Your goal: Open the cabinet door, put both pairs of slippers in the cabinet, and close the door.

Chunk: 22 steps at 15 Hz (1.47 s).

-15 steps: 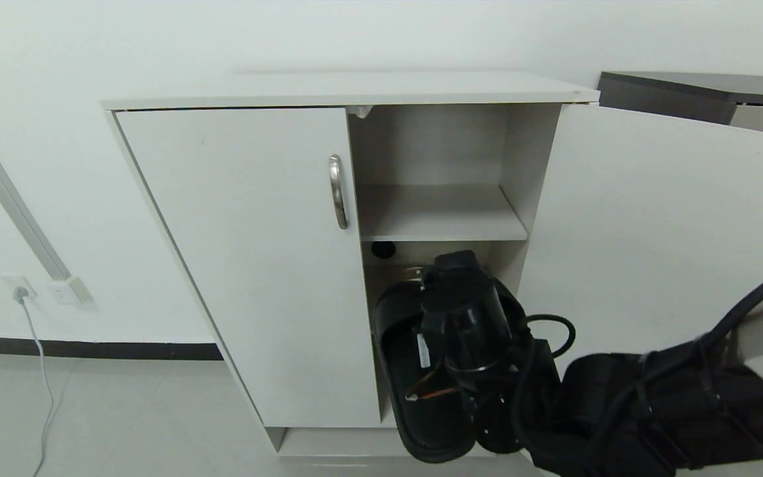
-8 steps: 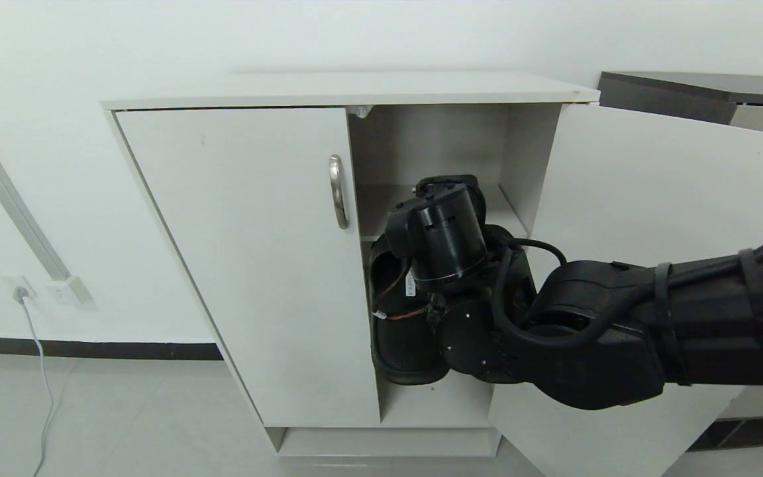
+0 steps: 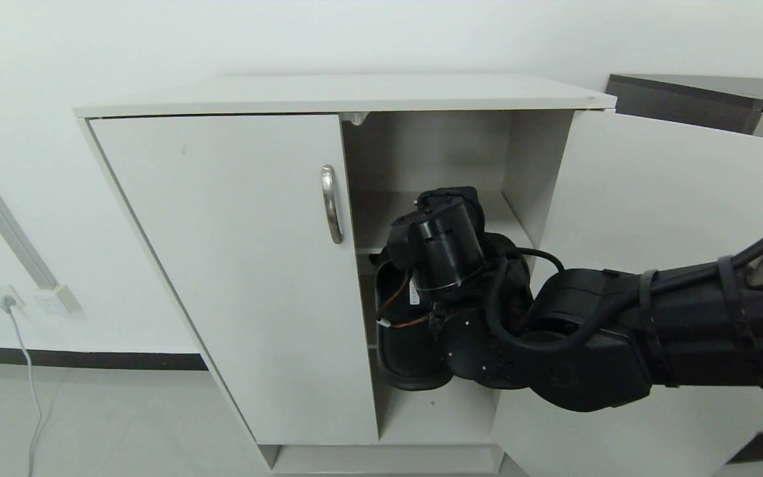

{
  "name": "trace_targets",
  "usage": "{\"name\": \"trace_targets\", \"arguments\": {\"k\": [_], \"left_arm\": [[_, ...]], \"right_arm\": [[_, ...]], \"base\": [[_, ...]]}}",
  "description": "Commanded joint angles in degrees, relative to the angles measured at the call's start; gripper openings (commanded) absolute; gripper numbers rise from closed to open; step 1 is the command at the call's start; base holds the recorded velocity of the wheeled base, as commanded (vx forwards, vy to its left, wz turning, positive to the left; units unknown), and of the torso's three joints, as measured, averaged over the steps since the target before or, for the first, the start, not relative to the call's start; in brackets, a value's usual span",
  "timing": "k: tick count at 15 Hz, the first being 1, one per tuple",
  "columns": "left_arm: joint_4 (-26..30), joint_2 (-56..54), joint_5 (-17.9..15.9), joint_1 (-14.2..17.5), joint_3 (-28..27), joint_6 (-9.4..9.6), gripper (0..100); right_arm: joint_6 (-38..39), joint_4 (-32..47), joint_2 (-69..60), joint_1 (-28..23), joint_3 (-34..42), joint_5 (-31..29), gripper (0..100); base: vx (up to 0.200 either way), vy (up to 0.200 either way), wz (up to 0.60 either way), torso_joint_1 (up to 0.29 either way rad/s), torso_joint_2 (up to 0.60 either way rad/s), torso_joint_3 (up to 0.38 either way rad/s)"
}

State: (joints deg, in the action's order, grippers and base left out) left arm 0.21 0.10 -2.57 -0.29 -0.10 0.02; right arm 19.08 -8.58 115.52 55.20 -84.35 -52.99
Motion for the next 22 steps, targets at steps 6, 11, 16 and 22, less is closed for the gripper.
{"name": "trace_targets", "arguments": {"k": [6, 11, 16, 22], "left_arm": [[0.06, 0.08, -0.06, 0.03, 0.01, -0.02, 0], [-0.03, -0.01, 0.11, -0.06, 0.01, -0.29, 0], [-0.03, -0.01, 0.11, -0.06, 0.01, -0.29, 0], [-0.03, 0.08, 0.02, 0.03, 0.01, -0.29, 0]], "right_arm": [[0.08, -1.17, -0.12, -0.18, -0.03, -0.09, 0], [-0.01, -1.61, 1.02, -2.55, -1.70, 3.95, 0], [-0.01, -0.73, 7.18, -6.51, -9.70, 6.23, 0], [-0.09, 5.15, 12.01, -9.94, -20.77, 7.55, 0]], "base": [[0.200, 0.000, 0.00, 0.002, 0.00, 0.002], [0.040, 0.000, 0.00, 0.000, 0.00, 0.000], [0.000, 0.000, 0.00, 0.000, 0.00, 0.000], [0.000, 0.000, 0.00, 0.000, 0.00, 0.000]]}}
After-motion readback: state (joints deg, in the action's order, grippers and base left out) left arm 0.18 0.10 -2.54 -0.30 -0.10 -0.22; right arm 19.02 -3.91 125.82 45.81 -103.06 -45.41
